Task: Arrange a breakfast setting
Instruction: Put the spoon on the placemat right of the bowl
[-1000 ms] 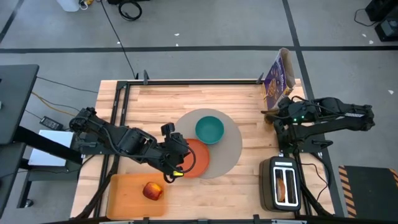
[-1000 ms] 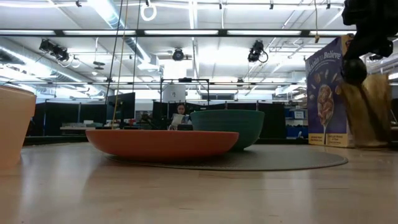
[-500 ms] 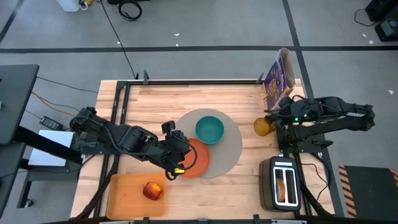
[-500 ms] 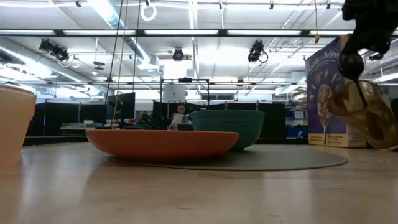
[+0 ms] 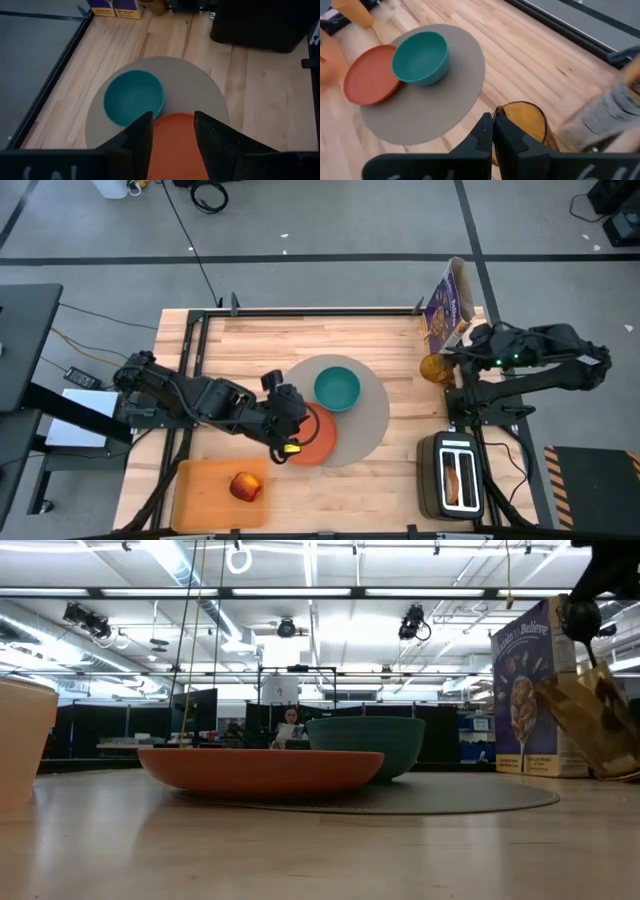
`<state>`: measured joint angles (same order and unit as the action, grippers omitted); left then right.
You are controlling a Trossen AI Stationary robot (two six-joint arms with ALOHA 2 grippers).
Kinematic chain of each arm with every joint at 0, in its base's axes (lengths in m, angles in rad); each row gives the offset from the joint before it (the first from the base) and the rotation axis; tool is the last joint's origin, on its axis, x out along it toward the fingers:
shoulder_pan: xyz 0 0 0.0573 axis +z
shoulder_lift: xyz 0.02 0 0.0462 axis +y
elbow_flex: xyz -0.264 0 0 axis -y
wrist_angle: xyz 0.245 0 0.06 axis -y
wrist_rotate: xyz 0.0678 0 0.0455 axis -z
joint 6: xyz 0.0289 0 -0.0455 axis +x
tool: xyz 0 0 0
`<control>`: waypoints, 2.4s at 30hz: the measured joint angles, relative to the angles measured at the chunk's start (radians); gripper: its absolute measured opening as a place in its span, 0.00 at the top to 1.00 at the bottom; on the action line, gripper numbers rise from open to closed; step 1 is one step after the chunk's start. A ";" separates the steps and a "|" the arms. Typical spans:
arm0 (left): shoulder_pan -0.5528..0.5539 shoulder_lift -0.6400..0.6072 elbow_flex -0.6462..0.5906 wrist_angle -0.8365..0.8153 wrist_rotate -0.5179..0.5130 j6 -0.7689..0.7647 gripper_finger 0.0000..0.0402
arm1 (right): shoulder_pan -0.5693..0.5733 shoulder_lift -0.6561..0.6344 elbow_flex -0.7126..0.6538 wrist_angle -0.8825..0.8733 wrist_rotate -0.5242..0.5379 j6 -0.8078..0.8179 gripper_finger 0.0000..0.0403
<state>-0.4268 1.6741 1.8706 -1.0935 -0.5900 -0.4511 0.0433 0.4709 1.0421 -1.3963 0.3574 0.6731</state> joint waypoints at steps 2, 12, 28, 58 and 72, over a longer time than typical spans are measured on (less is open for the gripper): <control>0.005 0.000 0.000 0.000 0.000 0.000 0.63 | 0.000 0.000 0.022 -0.050 0.007 0.016 0.97; 0.005 0.000 0.000 0.000 0.000 0.004 0.63 | 0.000 -0.001 0.067 -0.176 0.009 0.075 0.97; 0.005 0.000 0.000 0.002 0.000 0.020 0.63 | 0.000 0.000 0.063 -0.129 0.067 0.119 0.97; 0.024 0.000 0.000 0.003 0.000 0.046 0.63 | 0.000 -0.004 0.138 -0.066 0.155 0.129 0.97; 0.026 0.000 0.000 0.004 0.000 0.045 0.63 | 0.000 -0.122 0.065 -0.020 0.245 0.235 0.97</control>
<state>-0.4011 1.6741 1.8706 -1.0893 -0.5898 -0.4061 0.0433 0.3486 1.1068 -1.4164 0.6025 0.9084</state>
